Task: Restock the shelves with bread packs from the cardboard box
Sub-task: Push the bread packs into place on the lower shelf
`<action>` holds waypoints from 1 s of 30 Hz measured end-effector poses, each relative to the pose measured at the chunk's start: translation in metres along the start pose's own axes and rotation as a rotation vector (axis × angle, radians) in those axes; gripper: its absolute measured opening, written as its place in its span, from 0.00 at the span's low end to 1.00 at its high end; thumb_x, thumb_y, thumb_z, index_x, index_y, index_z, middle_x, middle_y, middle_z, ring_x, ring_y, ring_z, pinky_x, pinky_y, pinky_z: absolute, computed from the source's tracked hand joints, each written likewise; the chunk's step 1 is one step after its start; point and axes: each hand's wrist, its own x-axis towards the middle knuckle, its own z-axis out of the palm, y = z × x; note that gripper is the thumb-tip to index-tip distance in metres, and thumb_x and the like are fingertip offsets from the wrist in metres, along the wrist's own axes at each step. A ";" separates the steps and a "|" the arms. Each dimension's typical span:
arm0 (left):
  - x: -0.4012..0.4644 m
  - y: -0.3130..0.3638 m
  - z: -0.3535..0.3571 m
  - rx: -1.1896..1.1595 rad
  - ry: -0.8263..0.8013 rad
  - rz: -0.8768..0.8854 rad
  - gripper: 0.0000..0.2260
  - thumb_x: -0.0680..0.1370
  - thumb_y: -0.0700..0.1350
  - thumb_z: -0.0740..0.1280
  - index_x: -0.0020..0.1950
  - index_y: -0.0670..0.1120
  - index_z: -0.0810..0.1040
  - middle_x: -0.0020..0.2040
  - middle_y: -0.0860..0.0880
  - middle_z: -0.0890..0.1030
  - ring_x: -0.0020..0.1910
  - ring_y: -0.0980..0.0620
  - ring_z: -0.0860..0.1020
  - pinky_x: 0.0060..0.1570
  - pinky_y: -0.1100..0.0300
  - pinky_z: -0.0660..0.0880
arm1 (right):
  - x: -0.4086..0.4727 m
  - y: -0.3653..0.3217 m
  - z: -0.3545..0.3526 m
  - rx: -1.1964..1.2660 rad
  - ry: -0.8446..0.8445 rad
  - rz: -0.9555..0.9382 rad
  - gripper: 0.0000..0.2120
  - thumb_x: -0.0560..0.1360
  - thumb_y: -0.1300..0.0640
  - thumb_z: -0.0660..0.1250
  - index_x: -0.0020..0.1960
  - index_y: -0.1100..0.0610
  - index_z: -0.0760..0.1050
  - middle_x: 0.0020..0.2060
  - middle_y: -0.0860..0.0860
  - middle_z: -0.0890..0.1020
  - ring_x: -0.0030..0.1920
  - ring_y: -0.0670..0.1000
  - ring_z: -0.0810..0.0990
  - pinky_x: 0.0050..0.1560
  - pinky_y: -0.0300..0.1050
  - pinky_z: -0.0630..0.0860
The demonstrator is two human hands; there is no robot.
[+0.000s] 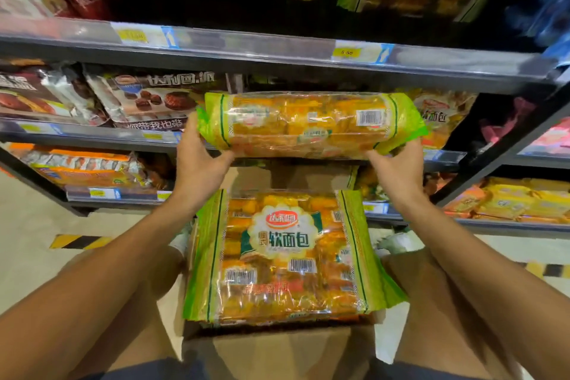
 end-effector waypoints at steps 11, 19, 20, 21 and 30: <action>0.049 -0.018 0.049 -0.059 0.201 -0.037 0.22 0.71 0.39 0.74 0.52 0.62 0.70 0.56 0.46 0.79 0.54 0.46 0.78 0.57 0.42 0.77 | 0.044 -0.005 0.049 0.209 0.305 0.212 0.08 0.75 0.70 0.65 0.51 0.60 0.73 0.43 0.50 0.74 0.42 0.47 0.70 0.28 0.26 0.67; 0.096 -0.047 0.082 0.144 0.192 0.101 0.17 0.71 0.37 0.74 0.54 0.51 0.73 0.56 0.45 0.68 0.55 0.45 0.72 0.55 0.55 0.76 | 0.087 0.011 0.085 0.380 0.263 0.326 0.12 0.75 0.65 0.62 0.43 0.49 0.64 0.40 0.45 0.71 0.42 0.48 0.70 0.37 0.34 0.66; 0.097 -0.053 0.090 0.191 0.146 0.033 0.18 0.71 0.35 0.73 0.57 0.47 0.75 0.58 0.45 0.67 0.59 0.46 0.70 0.62 0.59 0.73 | 0.094 0.013 0.088 0.314 0.242 0.347 0.14 0.75 0.66 0.61 0.41 0.50 0.61 0.38 0.45 0.68 0.38 0.47 0.67 0.35 0.35 0.65; 0.097 -0.056 0.096 0.228 0.123 -0.029 0.19 0.73 0.34 0.71 0.61 0.44 0.74 0.61 0.44 0.67 0.63 0.47 0.66 0.66 0.67 0.66 | 0.099 0.013 0.090 0.253 0.236 0.354 0.16 0.76 0.67 0.62 0.40 0.50 0.60 0.37 0.45 0.67 0.35 0.45 0.66 0.33 0.34 0.66; 0.137 -0.054 0.137 0.235 0.079 -0.332 0.08 0.78 0.36 0.65 0.44 0.47 0.69 0.40 0.53 0.70 0.46 0.46 0.76 0.37 0.68 0.66 | 0.154 0.020 0.113 0.090 0.081 0.268 0.19 0.81 0.58 0.61 0.71 0.62 0.69 0.61 0.51 0.76 0.62 0.53 0.75 0.51 0.32 0.68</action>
